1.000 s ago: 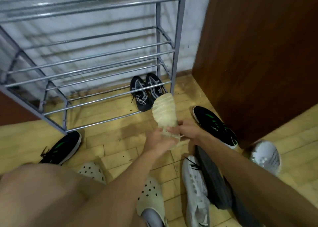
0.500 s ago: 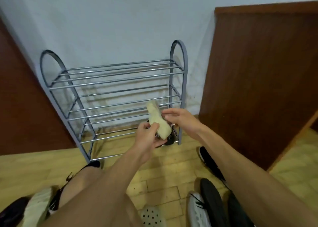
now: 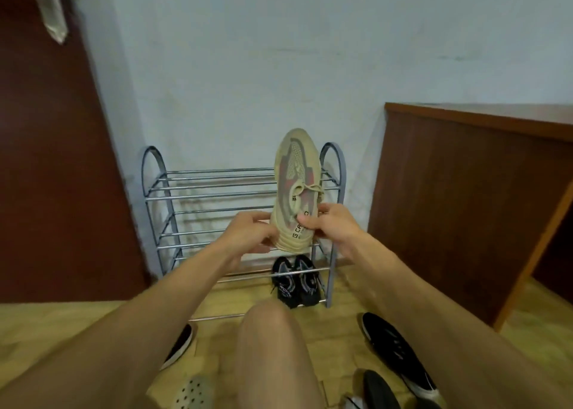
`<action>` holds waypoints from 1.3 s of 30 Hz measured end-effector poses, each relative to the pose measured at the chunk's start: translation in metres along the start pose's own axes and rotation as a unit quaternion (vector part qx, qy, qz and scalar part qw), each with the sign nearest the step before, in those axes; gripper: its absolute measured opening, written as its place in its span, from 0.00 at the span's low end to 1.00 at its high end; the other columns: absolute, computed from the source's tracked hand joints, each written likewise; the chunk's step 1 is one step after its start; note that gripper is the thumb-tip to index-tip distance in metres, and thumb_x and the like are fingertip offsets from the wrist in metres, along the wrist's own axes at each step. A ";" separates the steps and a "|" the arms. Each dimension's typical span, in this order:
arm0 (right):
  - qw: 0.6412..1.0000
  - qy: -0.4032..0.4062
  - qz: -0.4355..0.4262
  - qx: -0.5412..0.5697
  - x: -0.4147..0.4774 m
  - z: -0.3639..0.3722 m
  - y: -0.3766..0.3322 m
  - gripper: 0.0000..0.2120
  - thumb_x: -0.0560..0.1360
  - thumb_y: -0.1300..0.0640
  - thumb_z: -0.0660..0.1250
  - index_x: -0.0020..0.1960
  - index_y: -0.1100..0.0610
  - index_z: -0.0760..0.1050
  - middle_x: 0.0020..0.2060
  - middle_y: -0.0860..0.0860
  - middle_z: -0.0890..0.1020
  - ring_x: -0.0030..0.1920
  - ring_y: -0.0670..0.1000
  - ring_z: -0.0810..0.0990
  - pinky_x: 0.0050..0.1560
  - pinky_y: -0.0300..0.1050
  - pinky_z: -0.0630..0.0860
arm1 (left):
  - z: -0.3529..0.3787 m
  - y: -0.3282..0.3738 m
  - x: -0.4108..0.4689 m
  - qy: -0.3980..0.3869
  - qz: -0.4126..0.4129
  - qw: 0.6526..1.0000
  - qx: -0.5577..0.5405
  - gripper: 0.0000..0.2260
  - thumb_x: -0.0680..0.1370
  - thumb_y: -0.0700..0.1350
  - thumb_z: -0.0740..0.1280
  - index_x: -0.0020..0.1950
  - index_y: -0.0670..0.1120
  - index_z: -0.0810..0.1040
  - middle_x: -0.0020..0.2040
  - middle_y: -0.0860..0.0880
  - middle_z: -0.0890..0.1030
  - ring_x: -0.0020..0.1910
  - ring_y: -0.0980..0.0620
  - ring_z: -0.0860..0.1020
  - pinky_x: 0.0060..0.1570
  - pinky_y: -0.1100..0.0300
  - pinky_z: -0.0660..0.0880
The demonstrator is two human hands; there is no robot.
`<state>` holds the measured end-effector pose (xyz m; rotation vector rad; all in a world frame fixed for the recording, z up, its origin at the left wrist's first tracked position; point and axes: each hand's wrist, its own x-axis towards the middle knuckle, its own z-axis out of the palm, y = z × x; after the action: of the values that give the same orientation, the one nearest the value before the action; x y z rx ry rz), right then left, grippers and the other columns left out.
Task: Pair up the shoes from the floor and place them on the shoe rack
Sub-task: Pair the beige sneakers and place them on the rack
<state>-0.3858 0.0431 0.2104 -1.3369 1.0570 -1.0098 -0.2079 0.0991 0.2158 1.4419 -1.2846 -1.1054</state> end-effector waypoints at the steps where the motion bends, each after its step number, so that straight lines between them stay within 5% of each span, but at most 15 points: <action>1: 0.999 -0.004 -0.016 -0.033 -0.003 0.005 -0.007 0.11 0.70 0.63 0.75 0.51 0.60 0.80 0.43 0.52 0.86 0.42 0.49 0.85 0.40 0.40 0.82 | -0.006 0.004 -0.004 0.000 0.005 1.000 -0.009 0.13 0.69 0.36 0.68 0.53 0.44 0.80 0.39 0.47 0.85 0.37 0.52 0.82 0.42 0.57 0.80; 5: 0.992 -0.004 -0.058 -0.115 -0.008 0.031 -0.031 0.11 0.70 0.59 0.76 0.51 0.58 0.81 0.41 0.52 0.86 0.42 0.51 0.85 0.40 0.44 0.82 | -0.030 0.016 -0.020 0.003 0.028 0.999 -0.037 0.10 0.70 0.48 0.72 0.48 0.45 0.83 0.40 0.49 0.86 0.38 0.52 0.83 0.37 0.59 0.80; 10: 0.984 -0.051 -0.078 -0.154 -0.008 0.080 -0.039 0.11 0.67 0.63 0.77 0.46 0.54 0.80 0.47 0.57 0.86 0.48 0.56 0.85 0.51 0.55 0.82 | -0.064 0.010 -0.034 0.086 0.032 0.995 0.029 0.14 0.69 0.37 0.74 0.53 0.44 0.79 0.45 0.45 0.84 0.40 0.49 0.84 0.36 0.56 0.81; 15: 0.966 -0.077 -0.116 -0.217 0.004 0.144 -0.037 0.18 0.64 0.56 0.80 0.52 0.53 0.81 0.45 0.54 0.86 0.43 0.53 0.85 0.45 0.50 0.83 | -0.118 -0.015 -0.045 0.139 0.028 0.990 0.007 0.15 0.71 0.31 0.69 0.56 0.43 0.78 0.50 0.42 0.83 0.46 0.43 0.82 0.46 0.48 0.80; 18: 0.957 -0.103 -0.103 -0.252 0.019 0.189 -0.026 0.24 0.66 0.52 0.78 0.60 0.53 0.77 0.48 0.53 0.84 0.42 0.54 0.85 0.42 0.53 0.84 | -0.150 -0.040 -0.046 0.166 0.005 0.986 -0.032 0.17 0.71 0.29 0.67 0.59 0.41 0.78 0.48 0.44 0.83 0.44 0.47 0.83 0.42 0.52 0.82; 23: 0.932 -0.155 -0.081 -0.319 0.044 0.269 0.002 0.23 0.65 0.55 0.78 0.58 0.57 0.76 0.47 0.54 0.83 0.38 0.53 0.85 0.36 0.53 0.84 | -0.193 -0.096 -0.051 0.216 -0.053 0.972 -0.079 0.10 0.74 0.33 0.67 0.51 0.46 0.77 0.50 0.44 0.82 0.50 0.44 0.80 0.53 0.45 0.78; 28: 0.902 -0.219 -0.044 -0.370 0.049 0.342 0.054 0.24 0.67 0.57 0.76 0.62 0.57 0.76 0.46 0.56 0.84 0.31 0.52 0.81 0.25 0.41 0.80 | -0.247 -0.170 -0.067 0.237 -0.133 0.962 -0.033 0.07 0.75 0.43 0.71 0.51 0.46 0.78 0.44 0.48 0.81 0.41 0.52 0.80 0.43 0.56 0.79; 37: 0.866 -0.299 0.074 -0.395 0.045 0.426 0.169 0.30 0.71 0.57 0.73 0.70 0.57 0.69 0.61 0.55 0.80 0.49 0.56 0.83 0.44 0.51 0.84 | -0.304 -0.313 -0.116 0.248 -0.298 0.918 -0.087 0.13 0.77 0.40 0.68 0.61 0.41 0.74 0.43 0.48 0.79 0.37 0.53 0.77 0.33 0.65 0.75; 39: 0.863 -0.301 0.106 -0.391 0.040 0.436 0.195 0.31 0.71 0.56 0.73 0.72 0.56 0.68 0.62 0.55 0.79 0.51 0.57 0.83 0.47 0.53 0.83 | -0.306 -0.346 -0.126 0.255 -0.333 0.906 -0.059 0.16 0.77 0.40 0.68 0.63 0.40 0.74 0.49 0.45 0.79 0.40 0.50 0.77 0.38 0.63 0.76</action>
<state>0.0400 0.1080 0.0000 -1.9515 1.1134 0.0862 0.1540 0.2660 -0.0496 1.9727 -0.3427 -1.0852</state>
